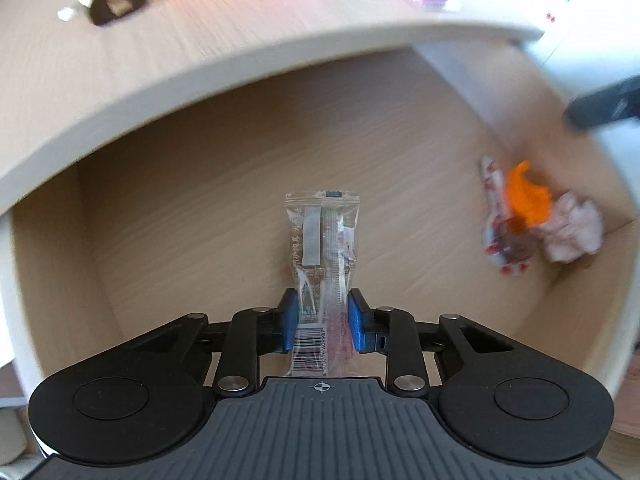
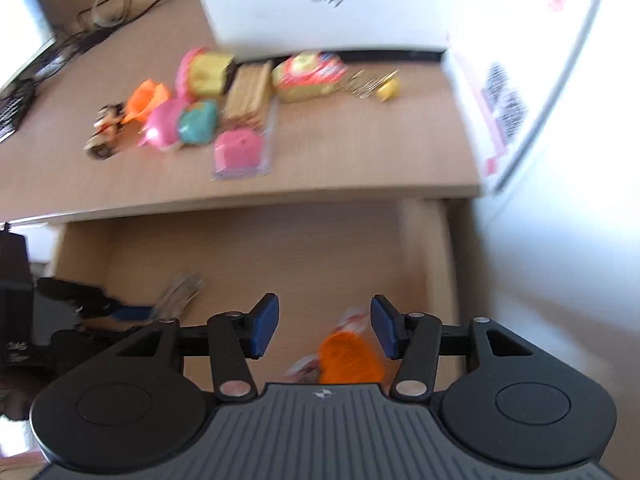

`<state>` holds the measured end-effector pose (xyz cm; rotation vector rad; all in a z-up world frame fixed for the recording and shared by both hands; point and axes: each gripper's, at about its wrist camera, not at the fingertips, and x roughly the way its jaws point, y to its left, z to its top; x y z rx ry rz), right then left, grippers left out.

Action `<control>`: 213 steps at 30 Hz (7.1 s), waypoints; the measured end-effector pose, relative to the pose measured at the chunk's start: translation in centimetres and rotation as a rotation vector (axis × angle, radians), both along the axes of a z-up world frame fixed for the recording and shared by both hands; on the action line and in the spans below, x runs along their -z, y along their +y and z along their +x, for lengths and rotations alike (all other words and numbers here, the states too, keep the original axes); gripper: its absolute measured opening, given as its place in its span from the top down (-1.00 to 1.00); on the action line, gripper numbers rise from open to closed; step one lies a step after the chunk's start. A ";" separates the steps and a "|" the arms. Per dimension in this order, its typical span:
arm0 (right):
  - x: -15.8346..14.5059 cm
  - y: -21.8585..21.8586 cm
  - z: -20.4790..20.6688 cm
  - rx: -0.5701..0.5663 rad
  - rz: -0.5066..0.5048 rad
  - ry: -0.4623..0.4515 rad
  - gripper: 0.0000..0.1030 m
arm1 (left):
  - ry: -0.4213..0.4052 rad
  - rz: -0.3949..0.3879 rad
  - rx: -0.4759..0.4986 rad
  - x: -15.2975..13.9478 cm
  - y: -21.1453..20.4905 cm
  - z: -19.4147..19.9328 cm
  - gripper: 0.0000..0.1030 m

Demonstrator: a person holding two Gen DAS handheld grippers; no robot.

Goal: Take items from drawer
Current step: 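Lift the clear packet with the left tool while the right tool grasps the round lollipop candy, then place the packet on the desk with the left tool while the right tool places the lollipop, then move both open tools back down into the drawer toward the orange toy, then grasp the orange toy with the left tool while the right tool grasps the pink tissue bundle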

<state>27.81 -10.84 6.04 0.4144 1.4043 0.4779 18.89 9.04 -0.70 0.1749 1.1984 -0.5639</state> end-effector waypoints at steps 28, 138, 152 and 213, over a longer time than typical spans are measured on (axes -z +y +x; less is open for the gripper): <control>5.2 2.9 -1.8 -0.252 -0.123 0.015 0.95 | -0.055 -0.193 -0.081 -7.2 6.7 -6.2 0.43; 1.2 -3.7 -6.9 0.180 -0.139 -0.170 -0.06 | -0.010 -0.179 0.176 -4.8 -7.7 -1.8 0.19; 2.9 -4.1 -10.0 0.095 -0.204 -0.086 -0.06 | 0.080 -0.201 0.189 -2.0 -12.0 -0.1 0.19; 4.1 -2.3 -10.2 -0.025 -0.229 -0.069 -0.06 | 0.148 -0.214 0.195 4.3 -17.6 3.1 0.77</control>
